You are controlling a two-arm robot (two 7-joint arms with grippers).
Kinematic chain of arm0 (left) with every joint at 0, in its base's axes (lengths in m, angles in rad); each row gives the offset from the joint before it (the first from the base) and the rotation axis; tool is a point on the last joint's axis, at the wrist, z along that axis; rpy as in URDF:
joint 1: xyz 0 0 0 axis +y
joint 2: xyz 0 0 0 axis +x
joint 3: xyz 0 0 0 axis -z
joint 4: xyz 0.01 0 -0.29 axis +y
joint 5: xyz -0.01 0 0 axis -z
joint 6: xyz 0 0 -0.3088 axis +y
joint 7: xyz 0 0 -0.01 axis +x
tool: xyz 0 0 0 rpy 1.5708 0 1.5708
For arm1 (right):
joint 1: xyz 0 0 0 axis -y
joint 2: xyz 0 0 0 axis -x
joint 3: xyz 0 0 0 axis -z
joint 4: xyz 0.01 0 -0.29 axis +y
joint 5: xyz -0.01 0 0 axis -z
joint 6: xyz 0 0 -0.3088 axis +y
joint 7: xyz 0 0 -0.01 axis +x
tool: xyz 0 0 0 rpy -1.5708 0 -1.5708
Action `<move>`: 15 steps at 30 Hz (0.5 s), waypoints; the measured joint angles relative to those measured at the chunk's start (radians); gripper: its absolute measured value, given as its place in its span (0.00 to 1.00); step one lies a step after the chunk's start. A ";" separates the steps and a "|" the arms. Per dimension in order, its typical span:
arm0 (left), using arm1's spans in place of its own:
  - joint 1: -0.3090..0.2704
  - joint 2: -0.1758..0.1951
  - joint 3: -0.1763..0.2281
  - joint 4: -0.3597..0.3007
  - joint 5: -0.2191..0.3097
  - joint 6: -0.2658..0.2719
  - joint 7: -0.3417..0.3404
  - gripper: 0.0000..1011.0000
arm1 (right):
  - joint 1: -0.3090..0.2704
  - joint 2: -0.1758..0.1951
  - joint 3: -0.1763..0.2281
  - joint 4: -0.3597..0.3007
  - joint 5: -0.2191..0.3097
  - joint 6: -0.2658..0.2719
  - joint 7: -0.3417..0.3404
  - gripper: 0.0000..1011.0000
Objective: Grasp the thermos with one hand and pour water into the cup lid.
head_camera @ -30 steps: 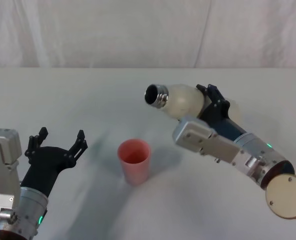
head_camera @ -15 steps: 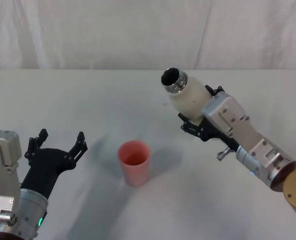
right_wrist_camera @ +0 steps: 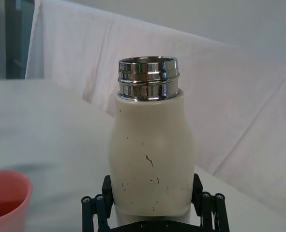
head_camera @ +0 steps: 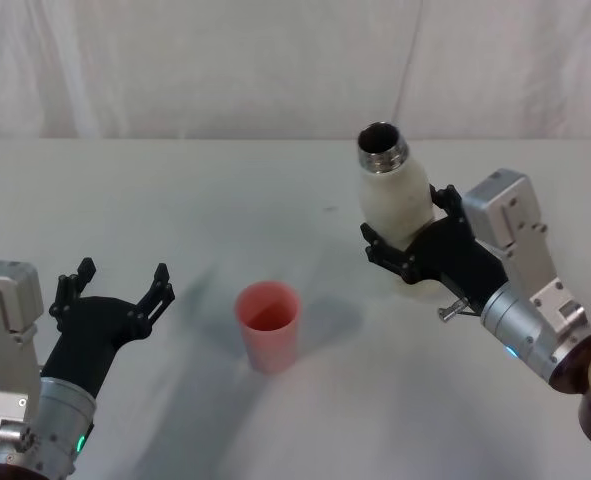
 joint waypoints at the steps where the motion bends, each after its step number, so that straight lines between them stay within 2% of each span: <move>1: 0.000 0.000 0.000 0.000 0.000 0.000 0.000 0.99 | -0.001 -0.002 0.004 0.004 0.014 -0.002 0.002 0.95; 8: 0.000 0.000 0.000 0.000 0.000 0.000 0.000 0.99 | -0.002 -0.015 0.038 0.039 0.135 -0.011 0.026 0.95; 15: 0.000 0.000 0.000 0.000 0.000 0.000 0.000 0.99 | 0.007 -0.014 0.044 0.069 0.198 -0.010 0.032 0.95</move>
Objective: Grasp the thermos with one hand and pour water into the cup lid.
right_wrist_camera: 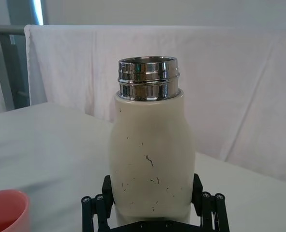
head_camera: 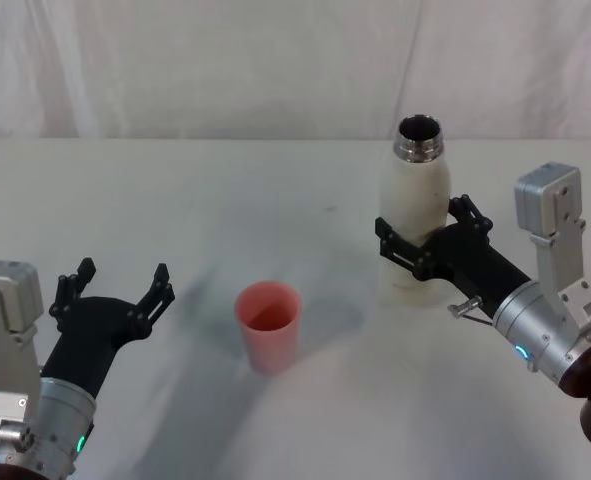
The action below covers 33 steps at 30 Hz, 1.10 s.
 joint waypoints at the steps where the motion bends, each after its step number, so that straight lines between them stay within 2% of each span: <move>1: 0.000 0.000 0.000 0.000 0.000 0.000 0.000 0.99 | 0.001 0.000 0.000 0.003 0.004 0.000 -0.001 0.95; 12: 0.000 0.000 0.000 0.000 0.000 0.000 0.000 0.99 | 0.018 0.008 -0.002 0.037 0.064 0.006 -0.017 0.95; 33: 0.000 0.000 0.000 0.000 0.000 0.000 0.000 0.99 | 0.032 0.039 -0.039 0.046 0.116 0.006 -0.048 0.95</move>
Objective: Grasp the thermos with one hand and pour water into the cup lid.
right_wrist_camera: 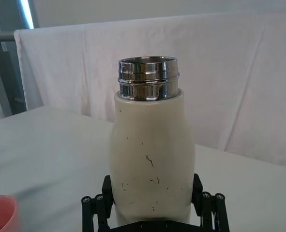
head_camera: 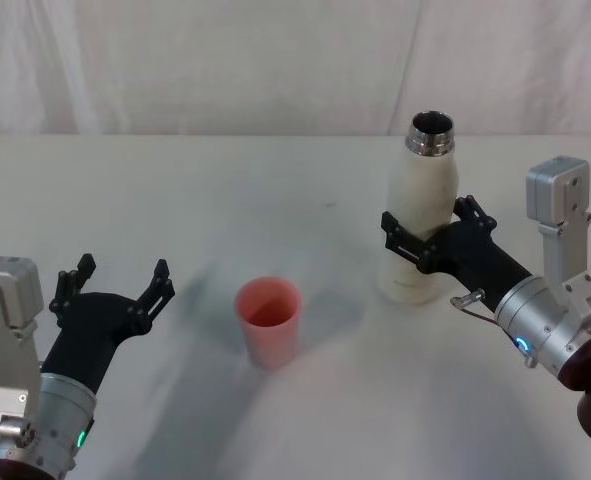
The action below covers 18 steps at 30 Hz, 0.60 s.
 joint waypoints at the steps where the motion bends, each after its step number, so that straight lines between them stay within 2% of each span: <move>1: 0.000 0.000 0.000 0.000 0.000 0.000 0.000 0.99 | 0.001 0.001 -0.002 0.002 0.001 -0.002 -0.002 0.95; 18: 0.000 0.000 0.000 0.000 0.000 0.000 0.000 0.99 | 0.044 -0.003 -0.029 0.050 0.001 -0.016 -0.010 0.95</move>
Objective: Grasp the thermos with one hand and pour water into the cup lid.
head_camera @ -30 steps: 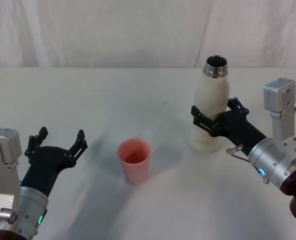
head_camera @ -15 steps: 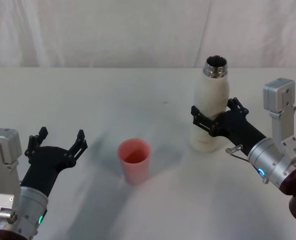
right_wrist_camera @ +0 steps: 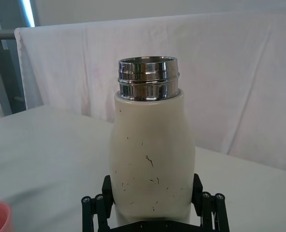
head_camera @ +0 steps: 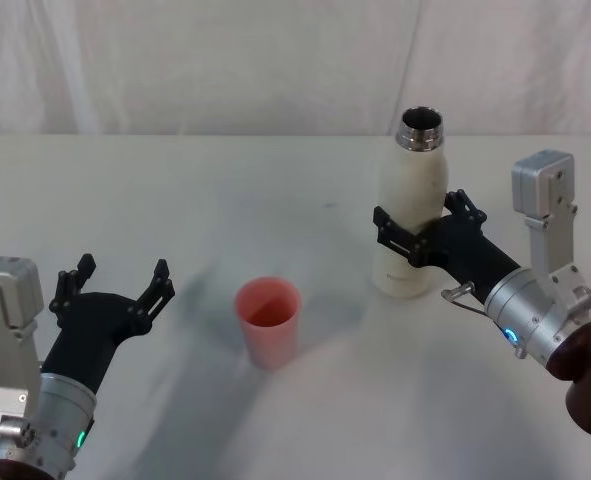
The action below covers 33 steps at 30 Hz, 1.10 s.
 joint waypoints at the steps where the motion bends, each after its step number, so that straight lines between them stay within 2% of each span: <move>1: 0.000 0.000 0.000 0.000 0.000 0.000 0.000 0.99 | 0.002 0.000 -0.001 0.002 0.000 0.000 0.000 0.95; 33: 0.000 0.000 0.000 0.000 0.000 0.000 0.000 0.99 | 0.015 -0.005 -0.008 0.041 0.000 -0.023 0.000 0.95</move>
